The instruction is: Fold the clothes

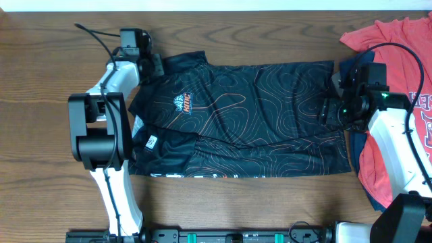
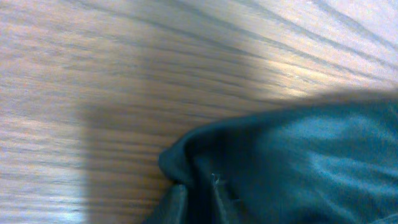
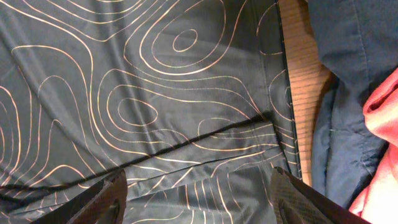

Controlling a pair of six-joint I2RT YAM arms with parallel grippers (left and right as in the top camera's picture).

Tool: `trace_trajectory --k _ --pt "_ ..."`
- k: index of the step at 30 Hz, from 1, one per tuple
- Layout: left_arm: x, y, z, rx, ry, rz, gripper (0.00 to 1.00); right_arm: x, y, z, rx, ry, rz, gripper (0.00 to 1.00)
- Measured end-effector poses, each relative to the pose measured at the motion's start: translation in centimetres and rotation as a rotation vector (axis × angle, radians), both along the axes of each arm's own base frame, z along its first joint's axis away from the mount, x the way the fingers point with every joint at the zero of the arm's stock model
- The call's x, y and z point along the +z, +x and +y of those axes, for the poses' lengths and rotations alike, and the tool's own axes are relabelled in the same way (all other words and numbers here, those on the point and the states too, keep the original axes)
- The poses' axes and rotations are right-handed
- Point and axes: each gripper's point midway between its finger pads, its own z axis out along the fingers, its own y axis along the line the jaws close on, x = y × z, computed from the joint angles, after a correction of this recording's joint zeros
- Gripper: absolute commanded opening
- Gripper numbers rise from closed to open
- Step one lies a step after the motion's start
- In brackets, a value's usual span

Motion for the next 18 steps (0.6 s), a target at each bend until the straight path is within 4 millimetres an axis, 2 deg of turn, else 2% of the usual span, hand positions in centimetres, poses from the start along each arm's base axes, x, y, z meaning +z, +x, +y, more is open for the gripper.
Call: trace_trajectory --k 4,7,12,16,18 --pt "0.1 0.2 -1.3 -0.028 0.001 -0.012 0.06 0.1 0.4 0.1 0.007 -0.002 -0.017 0.65" --pt "0.1 0.1 -1.4 -0.03 0.001 -0.011 0.06 0.4 1.3 0.5 0.021 -0.005 -0.057 0.59" --pt "0.5 -0.3 -1.6 -0.044 -0.038 0.002 0.06 0.2 2.5 0.5 0.032 -0.006 -0.073 0.62" --pt "3.2 -1.2 -2.4 -0.071 -0.096 -0.004 0.06 -0.5 5.2 0.4 0.04 -0.007 -0.057 0.65" --pt "5.4 -1.7 -2.8 -0.081 -0.117 -0.017 0.06 -0.6 7.7 0.1 0.045 -0.013 -0.07 0.68"
